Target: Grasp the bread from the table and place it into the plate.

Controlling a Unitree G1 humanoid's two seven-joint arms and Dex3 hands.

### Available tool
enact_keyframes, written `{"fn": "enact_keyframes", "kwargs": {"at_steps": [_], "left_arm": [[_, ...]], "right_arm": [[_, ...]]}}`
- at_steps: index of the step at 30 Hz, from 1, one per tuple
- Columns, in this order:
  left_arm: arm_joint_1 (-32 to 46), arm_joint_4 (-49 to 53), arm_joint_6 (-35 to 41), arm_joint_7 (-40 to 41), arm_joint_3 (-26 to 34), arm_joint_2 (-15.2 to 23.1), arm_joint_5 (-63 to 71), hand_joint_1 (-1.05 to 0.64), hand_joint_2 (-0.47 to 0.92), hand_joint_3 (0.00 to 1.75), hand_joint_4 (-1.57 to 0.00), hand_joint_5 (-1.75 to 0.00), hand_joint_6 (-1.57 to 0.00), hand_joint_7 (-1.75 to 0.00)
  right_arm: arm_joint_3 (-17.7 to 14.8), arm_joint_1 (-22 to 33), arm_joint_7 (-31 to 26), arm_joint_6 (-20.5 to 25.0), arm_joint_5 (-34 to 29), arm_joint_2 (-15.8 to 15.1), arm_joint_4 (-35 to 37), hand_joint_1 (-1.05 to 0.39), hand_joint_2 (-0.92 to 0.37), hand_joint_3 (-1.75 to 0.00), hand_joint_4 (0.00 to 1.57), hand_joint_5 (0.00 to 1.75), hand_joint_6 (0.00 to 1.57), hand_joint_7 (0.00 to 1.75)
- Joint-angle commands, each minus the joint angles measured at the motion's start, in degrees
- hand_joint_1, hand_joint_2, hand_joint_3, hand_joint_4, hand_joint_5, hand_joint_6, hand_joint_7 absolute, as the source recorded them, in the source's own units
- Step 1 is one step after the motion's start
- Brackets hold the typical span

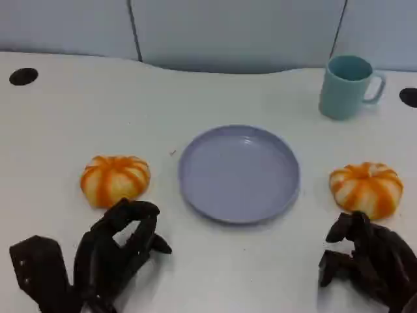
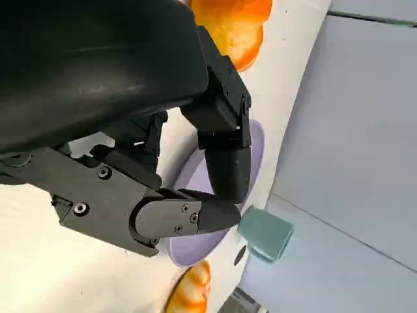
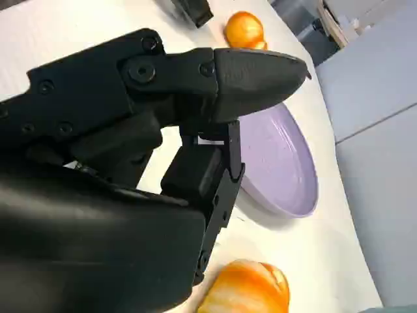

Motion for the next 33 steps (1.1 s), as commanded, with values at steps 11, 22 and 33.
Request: {"fn": "enact_keyframes", "kwargs": {"at_steps": [11, 22, 33], "left_arm": [[0.0, 0.6, 0.0, 0.2, 0.3, 1.2, 0.3, -0.55, 0.68, 0.59, -0.66, -1.67, -0.66, -1.25], [0.2, 0.6, -0.5, -0.5, 0.4, 1.4, 0.0, -0.55, 0.67, 0.59, -0.71, -1.62, -0.66, -1.22], [0.4, 0.0, 0.2, -0.6, 0.3, 1.3, -0.2, -0.52, 0.65, 0.69, -0.70, -1.65, -0.67, -1.23]], "right_arm": [[-0.4, 0.3, -0.2, 0.4, -0.4, -0.3, 1.9, -0.46, -0.92, -0.44, 1.26, 1.19, 1.13, 1.13], [-0.3, 1.1, 0.8, -0.1, -0.2, -0.4, 1.2, -0.44, -0.92, -0.46, 1.25, 1.20, 1.10, 1.14], [-0.4, 0.3, -0.1, 1.5, -0.3, -0.5, 1.0, -0.46, -0.92, -0.43, 1.30, 1.16, 1.17, 1.07]]}}
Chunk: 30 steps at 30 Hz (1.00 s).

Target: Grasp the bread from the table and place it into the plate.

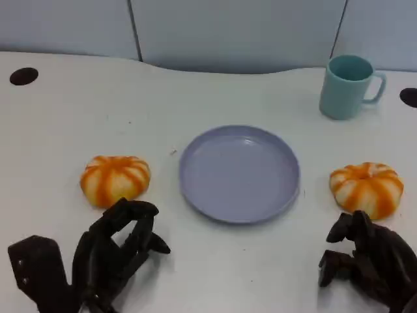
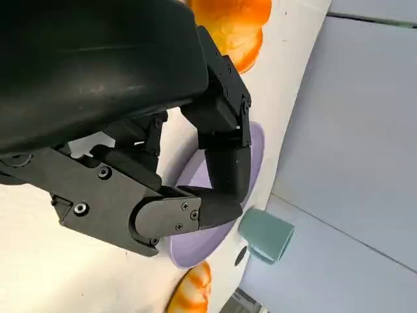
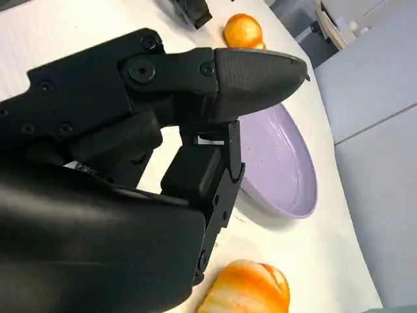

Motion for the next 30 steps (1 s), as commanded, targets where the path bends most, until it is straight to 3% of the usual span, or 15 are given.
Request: {"fn": "enact_keyframes", "kwargs": {"at_steps": [1, 4, 7, 8, 9, 12, 15, 16, 18, 23, 27, 28, 29, 30], "left_arm": [[0.5, -0.3, 0.2, -0.2, 0.2, 0.9, 0.0, -0.53, 0.64, 0.69, -0.70, -1.64, -0.67, -1.23], [0.5, -0.1, -0.4, -1.4, 0.2, 1.2, -0.2, -0.53, 0.63, 0.69, -0.69, -1.64, -0.66, -1.22], [0.4, 0.4, -4.2, -3.9, 0.3, 1.5, 0.0, -0.53, 0.87, 0.23, -0.65, -1.43, -0.66, -0.93], [0.4, 0.6, -5.1, -4.1, 0.4, 1.4, 0.3, -0.53, 0.89, 0.17, -0.64, -1.38, -0.66, -0.87], [0.3, 1.1, -7.9, -4.5, 0.3, 1.5, 1.0, -0.53, 0.91, 0.15, -0.64, -1.35, -0.67, -0.84], [-0.2, 2.8, -15.0, -6.1, -0.8, 3.0, 3.8, -0.52, 0.92, 0.19, -0.57, -1.07, -0.58, -0.47], [-1.3, 5.5, -21.5, -7.1, -1.7, 5.2, 6.7, -0.53, 0.92, 0.19, -0.50, -0.99, -0.52, -0.36], [-1.9, 6.9, -25.3, -7.0, -2.4, 6.8, 9.1, -0.58, 0.92, 0.21, -0.36, -0.88, -0.41, -0.26], [-2.8, 9.2, -30.3, -6.7, -3.2, 8.6, 11.8, -0.63, 0.92, 0.22, -0.26, -0.75, -0.35, -0.14], [-4.3, 7.4, -37.6, 4.8, -6.2, 14.9, 27.6, -0.72, 0.92, 0.21, -0.02, -0.40, -0.21, -0.02], [-5.2, 5.7, -40.2, 13.2, -7.6, 18.0, 36.1, -0.68, 0.92, 0.15, 0.00, -0.28, -0.18, 0.00], [-5.6, 2.8, -39.0, 17.5, -8.4, 20.8, 43.1, -0.67, 0.92, 0.14, 0.00, -0.28, -0.18, 0.00], [-5.8, 0.7, -37.9, 20.7, -9.1, 22.8, 48.3, -0.70, 0.92, 0.16, 0.00, -0.11, -0.09, -0.02], [-6.0, -1.7, -36.2, 23.5, -9.8, 24.5, 53.0, -0.70, 0.92, 0.17, 0.00, -0.06, -0.06, -0.02]], "right_arm": [[-0.1, 0.5, -0.5, 1.1, -0.6, -0.5, 0.9, -0.46, -0.92, -0.44, 1.30, 1.16, 1.17, 1.07], [-0.1, 0.5, -0.4, 0.9, -0.6, -0.5, 1.1, -0.47, -0.92, -0.44, 1.31, 1.15, 1.17, 1.06], [-0.2, 0.6, 0.0, 0.9, -0.2, -0.1, 1.3, -0.45, -0.92, -0.44, 1.30, 1.14, 1.16, 1.06], [-0.2, 0.7, 0.1, 0.8, -0.1, -0.1, 1.2, -0.45, -0.92, -0.43, 1.29, 1.14, 1.16, 1.06], [-0.2, 0.8, 0.1, 0.6, -0.2, 0.0, 1.2, -0.45, -0.92, -0.43, 1.29, 1.14, 1.16, 1.06], [-0.1, 0.8, -0.3, 0.5, -0.3, 0.4, 1.1, -0.45, -0.92, -0.42, 1.28, 1.13, 1.15, 1.07], [0.1, 0.9, -0.4, 0.6, -0.5, 0.5, 0.9, -0.45, -0.92, -0.41, 1.29, 1.13, 1.16, 1.07], [0.3, 1.0, -0.5, 0.6, -0.7, 0.6, 0.7, -0.45, -0.92, -0.41, 1.28, 1.13, 1.15, 1.07], [0.5, 1.1, -0.6, 0.6, -0.8, 0.6, 0.5, -0.46, -0.92, -0.40, 1.28, 1.13, 1.15, 1.07], [0.7, 1.3, -0.1, -0.1, -0.7, 0.8, 0.9, -0.47, -0.92, -0.41, 1.28, 1.13, 1.15, 1.06], [0.7, 1.3, 0.0, 0.5, -0.4, 0.7, 0.4, -0.46, -0.92, -0.42, 1.27, 1.12, 1.15, 1.05], [0.6, 0.9, -0.1, 0.6, -0.4, 0.8, 0.8, -0.46, -0.92, -0.42, 1.27, 1.12, 1.15, 1.05], [0.6, 0.6, -0.1, 0.6, -0.4, 0.8, 1.1, -0.46, -0.92, -0.42, 1.29, 1.13, 1.16, 1.06], [0.6, 0.4, -0.3, 0.6, -0.5, 0.9, 1.3, -0.47, -0.92, -0.42, 1.30, 1.14, 1.17, 1.06]]}}
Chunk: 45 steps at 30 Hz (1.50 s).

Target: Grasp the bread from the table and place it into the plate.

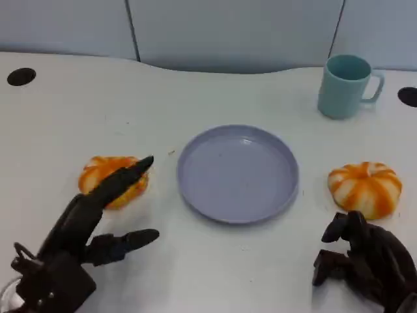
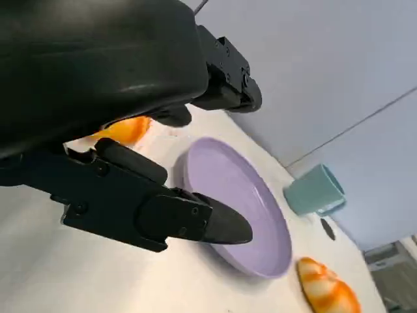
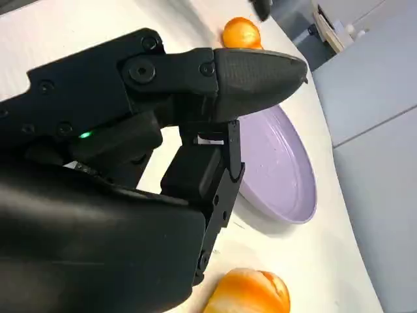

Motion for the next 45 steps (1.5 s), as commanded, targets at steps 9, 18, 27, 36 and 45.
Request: {"fn": "enact_keyframes", "kwargs": {"at_steps": [9, 18, 27, 36, 45], "left_arm": [[-2.8, -18.4, 17.8, 22.3, -9.6, 14.2, 35.1, -0.69, 0.92, 0.05, -0.02, -0.01, -0.09, -0.02], [-8.1, -18.0, 30.2, 19.9, -18.3, 16.9, 43.0, -0.68, 0.89, 0.01, -0.01, -0.01, -0.12, -0.02], [-21.1, 0.0, 32.6, 15.2, -25.3, 15.4, 39.0, -0.68, 0.91, 0.02, -0.01, -0.01, -0.08, 0.00], [-33.8, 20.8, 32.7, 13.3, -30.7, 10.7, 35.6, -0.68, 0.89, 0.00, 0.00, 0.00, -0.07, 0.00], [-39.4, 31.1, 34.0, 10.2, -32.7, 6.4, 31.2, -0.69, 0.87, 0.00, 0.00, 0.00, -0.09, -0.01]], "right_arm": [[0.5, 0.6, -1.8, 0.9, -1.0, 0.6, 0.6, -0.46, -0.92, -0.42, 1.28, 1.15, 1.18, 1.06], [0.7, 0.6, -1.7, 1.8, -0.6, 0.7, 0.3, -0.45, -0.92, -0.44, 1.27, 1.17, 1.15, 1.08], [0.3, -0.1, -2.0, 1.8, -0.4, 0.8, 1.2, -0.45, -0.92, -0.44, 1.27, 1.16, 1.14, 1.10], [0.6, 0.2, -2.2, 2.1, -1.2, 0.3, 0.6, -0.45, -0.92, -0.46, 1.23, 1.20, 1.11, 1.14], [0.6, 1.4, -1.4, 1.9, -0.4, 0.4, -0.2, -0.45, -0.92, -0.43, 1.23, 1.20, 1.11, 1.13]]}}
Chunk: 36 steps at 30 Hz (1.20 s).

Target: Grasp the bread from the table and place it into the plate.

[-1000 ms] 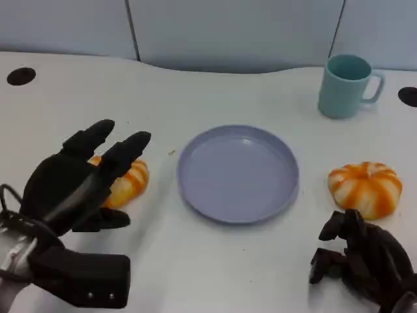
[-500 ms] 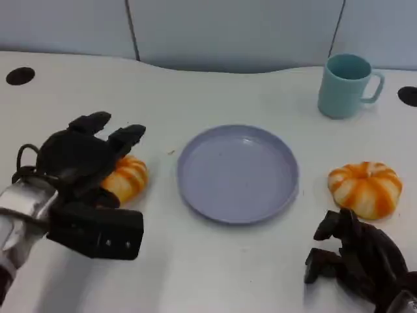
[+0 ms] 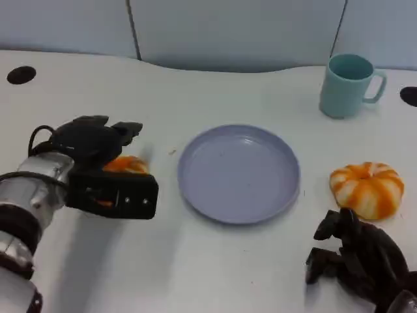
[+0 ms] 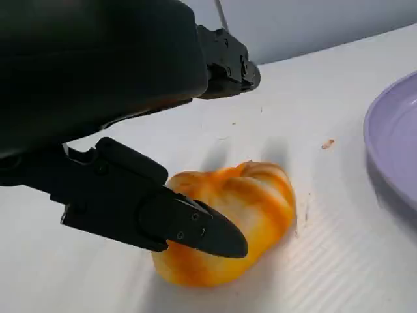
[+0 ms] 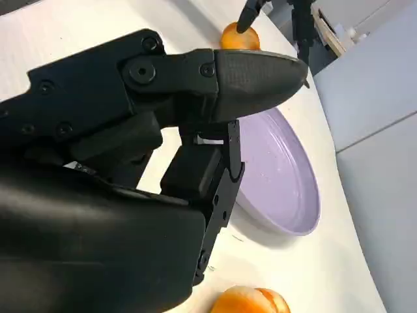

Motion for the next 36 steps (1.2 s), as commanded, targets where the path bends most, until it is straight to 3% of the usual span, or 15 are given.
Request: {"fn": "enact_keyframes", "kwargs": {"at_steps": [1, 7, 11, 28, 36], "left_arm": [[-2.5, 3.3, 1.2, -2.1, -1.2, -0.9, -1.3, -0.69, 0.87, 0.00, 0.00, 0.00, -0.09, -0.01], [-2.8, 3.9, 1.2, -2.0, -2.2, -0.9, -2.3, -0.69, 0.87, 0.00, 0.00, 0.00, -0.09, -0.01], [-4.0, 7.4, 4.4, -4.4, -2.4, -3.4, -3.4, -0.64, 0.84, 0.00, -0.01, 0.00, -0.10, -0.01], [-3.4, 10.5, 11.7, -3.4, -5.7, -6.3, -2.6, -0.63, 0.82, 0.00, -0.05, -0.02, -0.14, -0.01], [-1.3, 10.8, 11.4, 1.2, -5.2, -6.5, -3.6, -0.52, 0.86, 0.01, -0.18, -0.07, -0.25, -0.04]], "right_arm": [[-0.3, 1.7, -0.1, 0.8, -0.4, -0.6, 0.7, -0.45, -0.92, -0.44, 1.23, 1.20, 1.11, 1.13], [-0.3, 1.7, -0.1, 0.8, -0.4, -0.6, 0.6, -0.45, -0.92, -0.45, 1.23, 1.20, 1.11, 1.13], [-0.3, 2.0, -0.2, 1.5, -0.4, -1.0, -0.4, -0.44, -0.92, -0.49, 1.24, 1.21, 1.10, 1.14], [-1.7, 4.9, 1.5, 1.9, 0.7, -2.3, -2.9, -0.45, -0.92, -0.45, 1.23, 1.22, 1.09, 1.16], [-2.3, 5.7, 1.7, 2.0, 1.1, -2.6, -3.6, -0.44, -0.92, -0.44, 1.23, 1.22, 1.09, 1.16]]}}
